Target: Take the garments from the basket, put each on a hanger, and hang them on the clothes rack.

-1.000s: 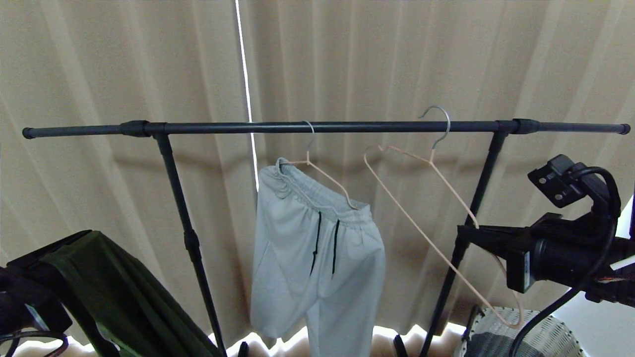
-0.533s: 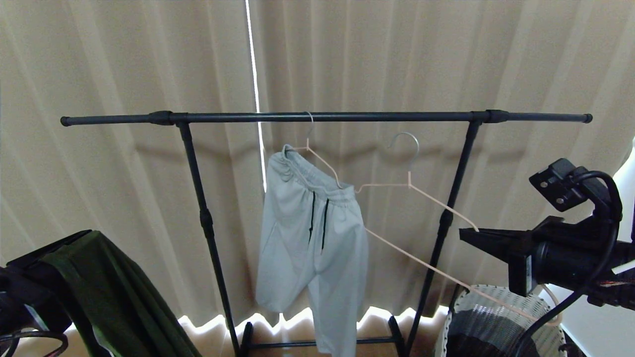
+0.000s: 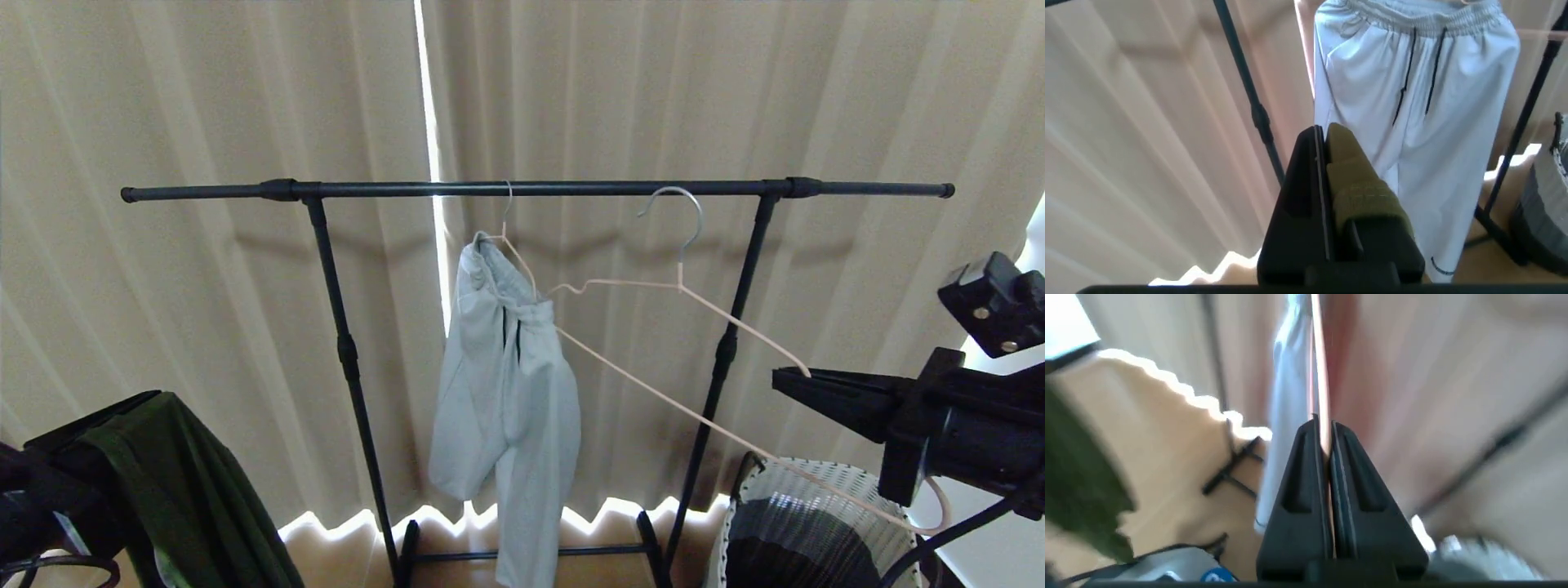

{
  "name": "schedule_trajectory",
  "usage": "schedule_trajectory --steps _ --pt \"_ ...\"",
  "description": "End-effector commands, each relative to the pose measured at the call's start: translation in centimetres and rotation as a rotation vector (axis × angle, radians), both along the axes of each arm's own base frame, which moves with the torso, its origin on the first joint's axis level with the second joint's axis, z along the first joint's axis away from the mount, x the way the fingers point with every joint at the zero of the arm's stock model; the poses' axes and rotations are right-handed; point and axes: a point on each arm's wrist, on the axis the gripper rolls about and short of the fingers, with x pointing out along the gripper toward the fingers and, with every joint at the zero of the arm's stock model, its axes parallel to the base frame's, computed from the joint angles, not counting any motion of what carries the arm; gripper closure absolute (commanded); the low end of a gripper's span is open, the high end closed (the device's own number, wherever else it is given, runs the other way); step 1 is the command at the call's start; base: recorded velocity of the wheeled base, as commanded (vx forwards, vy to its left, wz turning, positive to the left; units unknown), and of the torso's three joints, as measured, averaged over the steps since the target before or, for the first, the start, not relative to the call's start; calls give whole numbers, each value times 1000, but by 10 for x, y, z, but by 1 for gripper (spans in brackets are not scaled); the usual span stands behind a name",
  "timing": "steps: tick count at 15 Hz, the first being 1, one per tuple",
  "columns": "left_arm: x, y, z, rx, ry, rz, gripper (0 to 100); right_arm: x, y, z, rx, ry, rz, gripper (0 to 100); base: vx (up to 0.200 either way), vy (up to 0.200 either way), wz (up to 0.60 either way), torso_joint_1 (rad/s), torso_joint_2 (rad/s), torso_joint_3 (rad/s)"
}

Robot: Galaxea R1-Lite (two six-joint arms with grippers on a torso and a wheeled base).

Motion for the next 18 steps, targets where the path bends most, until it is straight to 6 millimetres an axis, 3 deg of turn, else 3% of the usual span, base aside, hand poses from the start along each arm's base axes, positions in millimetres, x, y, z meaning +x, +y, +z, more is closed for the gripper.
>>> schedule_trajectory --steps 1,6,9,12,18 --pt "15 -2 6 62 8 4 100 -10 -4 7 32 -45 37 100 0 0 0 0 0 0" --pt "71 -11 42 93 27 77 100 -3 2 11 82 -87 155 100 0 0 0 0 0 0" --pt "99 -27 66 91 71 56 100 1 6 14 106 -116 208 100 0 0 0 0 0 0" --pt "124 -43 82 55 92 78 100 7 18 4 96 -59 268 100 0 0 0 0 0 0" --pt "169 -64 87 -52 139 211 100 3 52 1 177 -14 400 100 0 0 0 0 0 0"
